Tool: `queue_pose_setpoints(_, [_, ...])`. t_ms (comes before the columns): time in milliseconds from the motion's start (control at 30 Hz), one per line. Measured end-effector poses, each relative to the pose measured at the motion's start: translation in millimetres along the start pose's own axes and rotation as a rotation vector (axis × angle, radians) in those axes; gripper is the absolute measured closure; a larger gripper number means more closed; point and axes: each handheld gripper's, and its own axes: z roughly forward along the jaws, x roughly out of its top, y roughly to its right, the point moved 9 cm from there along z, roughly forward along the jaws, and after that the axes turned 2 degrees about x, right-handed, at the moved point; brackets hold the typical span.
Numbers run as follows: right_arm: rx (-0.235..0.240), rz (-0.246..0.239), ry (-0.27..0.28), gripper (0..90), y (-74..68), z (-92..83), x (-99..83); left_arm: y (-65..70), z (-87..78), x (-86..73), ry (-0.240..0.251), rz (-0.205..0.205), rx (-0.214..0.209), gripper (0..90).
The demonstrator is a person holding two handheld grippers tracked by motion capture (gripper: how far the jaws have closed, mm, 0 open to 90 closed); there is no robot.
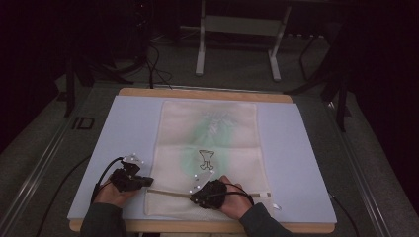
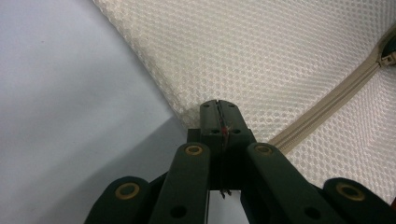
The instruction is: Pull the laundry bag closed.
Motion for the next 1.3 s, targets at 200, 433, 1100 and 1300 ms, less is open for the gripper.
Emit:
queue_pose_setpoints(200, [-0.004,-0.002,-0.001,82.3,0.3,-2.3,-2.8,0.1,0.0,0.1,-0.002,0.002,0.003,89.9])
queue_pose_setpoints(433, [-0.01,0.002,-0.007,82.3,0.7,-4.4,-6.0,0.0,0.0,0.0,-0.001,0.002,0.001,89.8])
queue_pose_setpoints(1100, [-0.014,0.017,-0.007,82.3,4.3,-10.1,-16.2,0.1,0.0,0.0,-0.001,0.001,0.001,89.8])
queue_pose_setpoints(1300, [-0.019,0.016,-0.011,82.3,4.6,-11.9,-18.7,0.0,0.0,0.0,-0.001,0.0,0.001,89.9])
